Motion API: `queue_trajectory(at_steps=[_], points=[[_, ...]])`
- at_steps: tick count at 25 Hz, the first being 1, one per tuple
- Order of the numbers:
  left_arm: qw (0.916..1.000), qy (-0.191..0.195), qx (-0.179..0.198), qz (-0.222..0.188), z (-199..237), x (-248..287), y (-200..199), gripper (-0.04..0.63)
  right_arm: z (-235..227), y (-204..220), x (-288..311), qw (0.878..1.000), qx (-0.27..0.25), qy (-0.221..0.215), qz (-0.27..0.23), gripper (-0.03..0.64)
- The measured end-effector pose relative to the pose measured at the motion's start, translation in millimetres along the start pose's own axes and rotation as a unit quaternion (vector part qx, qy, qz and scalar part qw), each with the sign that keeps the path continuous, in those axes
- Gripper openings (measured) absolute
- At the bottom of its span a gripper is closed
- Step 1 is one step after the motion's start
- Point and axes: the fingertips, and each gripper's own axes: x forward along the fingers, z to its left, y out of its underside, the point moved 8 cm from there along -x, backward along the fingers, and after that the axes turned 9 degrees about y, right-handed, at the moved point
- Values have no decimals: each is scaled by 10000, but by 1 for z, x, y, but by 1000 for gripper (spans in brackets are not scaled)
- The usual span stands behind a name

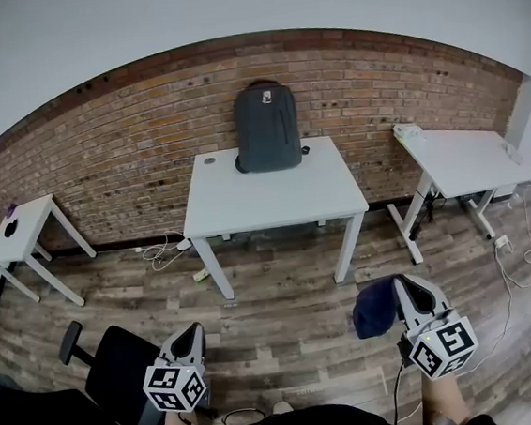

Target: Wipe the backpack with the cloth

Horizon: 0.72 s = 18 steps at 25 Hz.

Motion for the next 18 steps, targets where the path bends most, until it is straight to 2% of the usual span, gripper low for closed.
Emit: queue_trajectory(at_steps=[7, 18], points=[[9999, -118, -4, 43, -28, -8, 6, -3, -14, 5, -17, 9997, -66, -185, -148, 9], [9989, -429, -80, 150, -36, -38, 18, -3, -10, 15, -24, 9997, -68, -223, -86, 9]])
